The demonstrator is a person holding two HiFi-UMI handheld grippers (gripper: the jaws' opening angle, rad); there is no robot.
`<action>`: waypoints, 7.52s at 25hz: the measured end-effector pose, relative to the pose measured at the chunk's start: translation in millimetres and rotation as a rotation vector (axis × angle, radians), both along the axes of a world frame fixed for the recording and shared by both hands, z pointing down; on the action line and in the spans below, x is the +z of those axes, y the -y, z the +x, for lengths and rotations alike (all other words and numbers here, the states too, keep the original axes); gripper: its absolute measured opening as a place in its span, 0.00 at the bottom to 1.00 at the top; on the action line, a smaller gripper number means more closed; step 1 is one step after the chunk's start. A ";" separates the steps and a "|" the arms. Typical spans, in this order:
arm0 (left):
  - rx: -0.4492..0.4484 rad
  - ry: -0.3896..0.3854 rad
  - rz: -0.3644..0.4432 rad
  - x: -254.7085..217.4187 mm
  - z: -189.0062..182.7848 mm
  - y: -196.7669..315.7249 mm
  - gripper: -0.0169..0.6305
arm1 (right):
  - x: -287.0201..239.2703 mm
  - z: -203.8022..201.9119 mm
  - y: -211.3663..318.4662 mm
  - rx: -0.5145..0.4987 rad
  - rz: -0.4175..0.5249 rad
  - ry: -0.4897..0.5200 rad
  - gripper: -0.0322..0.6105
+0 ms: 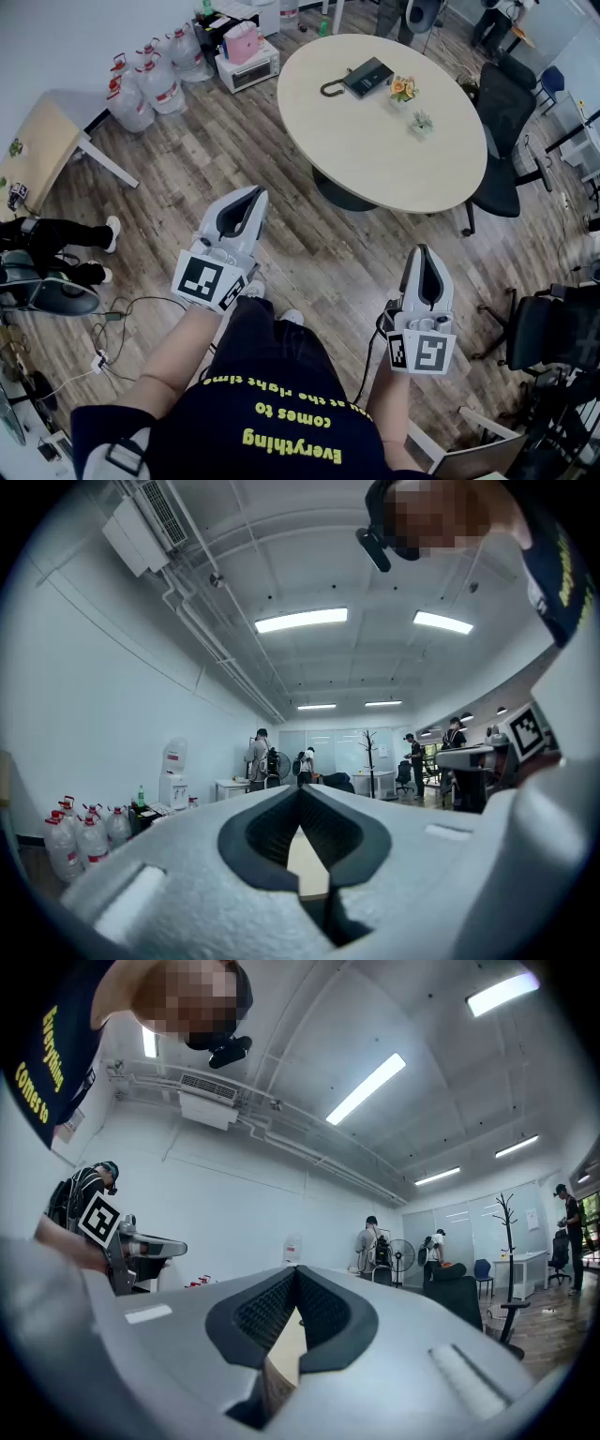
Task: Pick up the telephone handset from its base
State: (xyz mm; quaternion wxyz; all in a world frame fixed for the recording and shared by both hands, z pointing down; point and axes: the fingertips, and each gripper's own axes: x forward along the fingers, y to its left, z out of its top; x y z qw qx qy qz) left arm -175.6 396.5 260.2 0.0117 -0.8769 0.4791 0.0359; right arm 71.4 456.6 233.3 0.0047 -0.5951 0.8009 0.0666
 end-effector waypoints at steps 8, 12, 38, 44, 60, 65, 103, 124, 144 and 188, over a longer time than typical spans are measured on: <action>-0.012 -0.002 -0.011 3.3 19.3 -4.3 0.03 | -2.7 13.8 -7.7 -0.012 0.018 -0.005 0.07; -0.025 0.004 -0.007 2.2 22.6 -3.9 0.03 | -3.1 17.7 -6.3 -0.013 0.027 0.015 0.07; 0.041 -0.011 -0.020 0.7 18.7 168.9 0.32 | -2.4 -3.0 159.7 -0.034 -0.021 0.080 0.27; 0.074 -0.006 -0.012 -6.1 6.8 233.8 0.33 | -13.7 -24.1 220.1 -0.009 0.002 0.081 0.27; 0.097 -0.026 -0.067 15.7 14.8 308.6 0.33 | 4.9 -26.3 286.1 0.027 -0.048 0.074 0.27; 0.065 -0.016 -0.081 20.6 19.4 333.3 0.33 | 3.3 -19.4 318.6 -0.007 -0.042 0.080 0.27; 0.034 0.048 -0.208 71.8 147.5 571.9 0.34 | 52.3 94.2 548.5 -0.067 -0.157 0.144 0.27; 0.166 0.120 -0.330 158.6 186.8 649.4 0.34 | 127.3 103.7 610.5 0.020 -0.309 0.175 0.28; 0.344 0.234 -0.479 271.3 231.7 705.4 0.35 | 156.5 110.9 622.9 0.101 -0.370 0.191 0.31; 0.539 0.243 -0.705 307.3 250.5 710.5 0.26 | 165.6 108.9 627.4 0.064 -0.386 0.201 0.31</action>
